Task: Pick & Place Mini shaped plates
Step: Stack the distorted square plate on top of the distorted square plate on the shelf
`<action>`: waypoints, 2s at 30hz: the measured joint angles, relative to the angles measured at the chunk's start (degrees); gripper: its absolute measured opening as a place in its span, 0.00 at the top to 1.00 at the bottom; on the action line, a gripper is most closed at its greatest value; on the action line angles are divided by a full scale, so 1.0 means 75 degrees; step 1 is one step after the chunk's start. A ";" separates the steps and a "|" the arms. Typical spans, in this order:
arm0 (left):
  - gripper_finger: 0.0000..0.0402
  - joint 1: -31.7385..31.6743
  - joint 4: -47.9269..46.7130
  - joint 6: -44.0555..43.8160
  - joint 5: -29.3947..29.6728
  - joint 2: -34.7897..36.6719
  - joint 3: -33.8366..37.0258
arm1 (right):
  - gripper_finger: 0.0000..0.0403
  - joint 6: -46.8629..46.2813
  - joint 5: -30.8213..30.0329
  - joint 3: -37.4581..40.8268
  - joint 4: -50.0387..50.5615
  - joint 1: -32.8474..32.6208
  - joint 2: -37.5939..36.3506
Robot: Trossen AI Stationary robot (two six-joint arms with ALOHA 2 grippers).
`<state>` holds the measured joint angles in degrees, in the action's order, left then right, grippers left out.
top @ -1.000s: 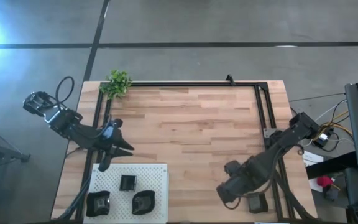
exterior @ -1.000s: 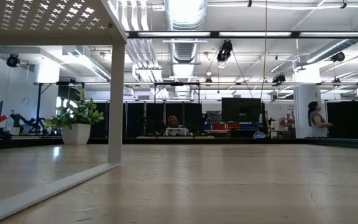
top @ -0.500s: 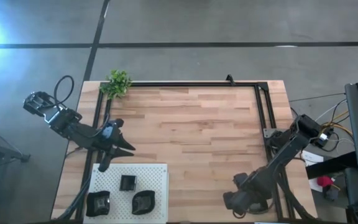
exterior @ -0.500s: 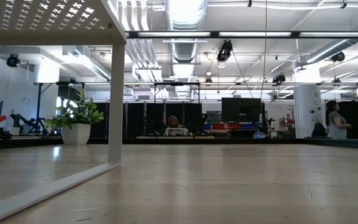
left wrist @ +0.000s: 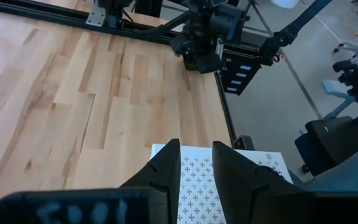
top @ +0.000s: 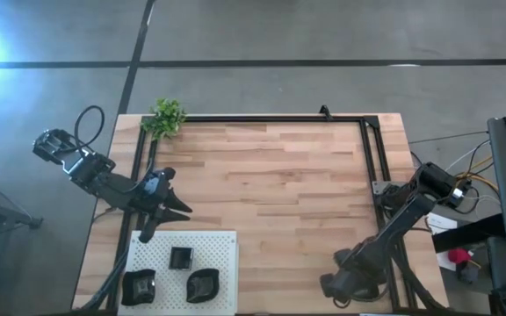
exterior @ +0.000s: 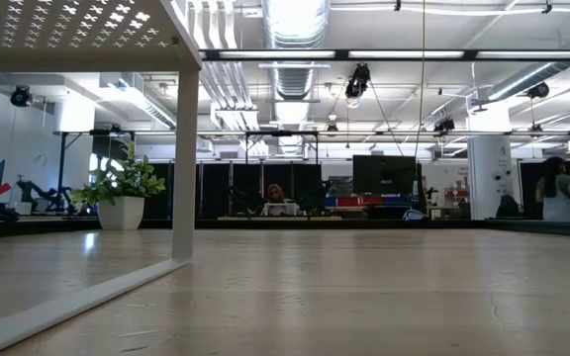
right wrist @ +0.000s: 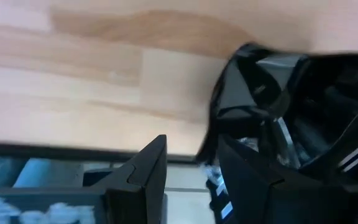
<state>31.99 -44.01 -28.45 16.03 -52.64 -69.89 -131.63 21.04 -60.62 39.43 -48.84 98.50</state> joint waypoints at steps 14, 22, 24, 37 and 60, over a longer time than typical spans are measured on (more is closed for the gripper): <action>0.79 -0.0014 0.0003 -0.0008 0.0000 0.0000 0.0000 | 0.76 0.0213 0.0005 0.0455 -0.0194 -0.0005 0.0003; 0.79 -0.0017 0.0006 0.0130 0.0029 0.0000 0.0000 | 0.98 0.0842 0.0001 0.0147 0.0294 -0.0005 0.0006; 0.79 -0.0017 0.0006 0.0178 0.0047 0.0000 0.0000 | 0.98 0.1117 0.0006 -0.0248 0.0949 0.0020 0.0002; 0.79 -0.0051 0.0009 0.1303 0.0096 -0.0144 0.0003 | 0.98 0.4510 -0.1123 -0.3893 0.5522 0.1037 -0.0017; 0.79 -0.1437 0.0973 0.3193 -0.0560 -0.1377 0.0006 | 0.98 1.4402 -0.3887 -0.5608 0.3954 0.3799 -0.0023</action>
<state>21.21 -36.71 -4.50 11.83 -62.97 -69.84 -23.62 -8.12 -102.68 69.09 -20.35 98.32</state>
